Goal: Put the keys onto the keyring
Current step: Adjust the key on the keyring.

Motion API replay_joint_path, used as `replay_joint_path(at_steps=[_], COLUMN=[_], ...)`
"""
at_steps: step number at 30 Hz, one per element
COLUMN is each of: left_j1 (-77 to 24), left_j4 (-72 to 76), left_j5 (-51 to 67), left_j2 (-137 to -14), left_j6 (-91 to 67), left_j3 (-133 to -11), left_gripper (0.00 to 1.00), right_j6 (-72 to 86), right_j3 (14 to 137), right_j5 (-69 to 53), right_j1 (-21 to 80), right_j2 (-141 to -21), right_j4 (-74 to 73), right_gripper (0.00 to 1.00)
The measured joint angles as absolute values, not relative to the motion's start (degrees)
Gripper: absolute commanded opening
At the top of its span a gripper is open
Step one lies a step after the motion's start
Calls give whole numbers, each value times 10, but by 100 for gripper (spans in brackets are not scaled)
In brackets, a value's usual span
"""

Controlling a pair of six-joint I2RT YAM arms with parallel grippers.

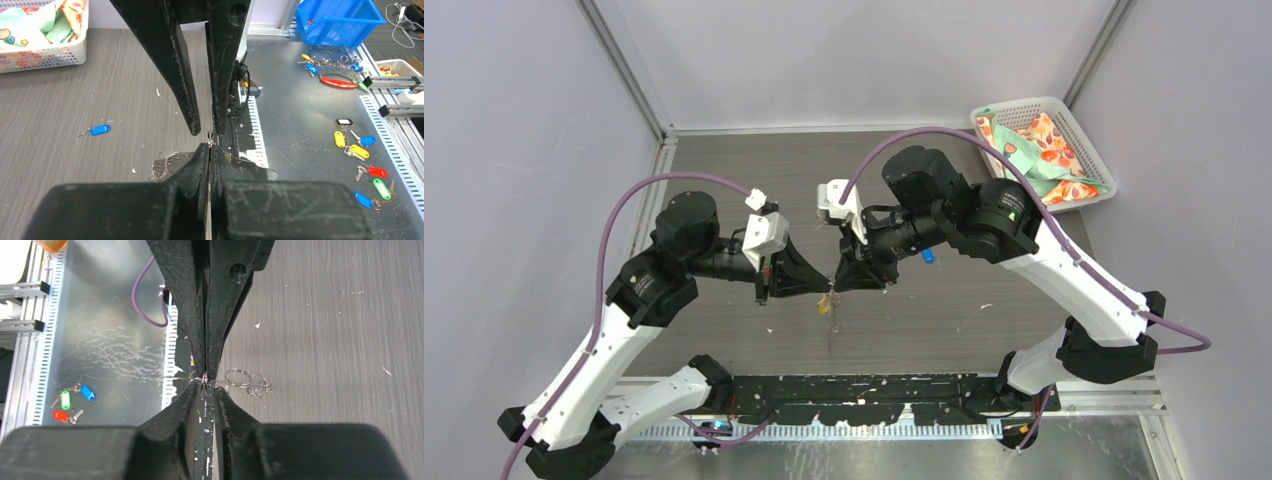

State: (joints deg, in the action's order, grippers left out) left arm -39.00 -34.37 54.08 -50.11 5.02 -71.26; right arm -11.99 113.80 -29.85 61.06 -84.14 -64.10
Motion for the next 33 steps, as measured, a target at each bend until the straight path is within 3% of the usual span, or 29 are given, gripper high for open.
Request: replay_joint_path(at_steps=[15, 16, 17, 18, 22, 27, 33], left_j1=[-390, -390, -390, -390, -389, -389, -390], left_j4=[-329, -328, -326, -325, -327, -327, -325], left_j5=[545, 545, 545, 545, 540, 534, 524], left_j2=[-500, -499, -499, -498, -496, -492, -477], left_j6=[48, 47, 47, 47, 47, 45, 45], left_j3=[-712, -712, -712, -712, -711, -710, -710], left_gripper=[0, 0, 0, 0, 0, 24, 26], right_j6=[-106, -104, -102, -101, -100, -100, -86], right_j3=[1137, 1136, 1135, 1135, 1135, 1120, 974], right_j5=[-295, -295, -295, -295, -297, -288, -266], right_j1=[611, 611, 611, 611, 611, 611, 610], right_j2=[-842, -842, -842, -843, -844, -834, -745], right_j4=[-628, -625, -623, -621, -622, -607, -508], right_gripper=[22, 20, 8, 2, 1, 1, 1])
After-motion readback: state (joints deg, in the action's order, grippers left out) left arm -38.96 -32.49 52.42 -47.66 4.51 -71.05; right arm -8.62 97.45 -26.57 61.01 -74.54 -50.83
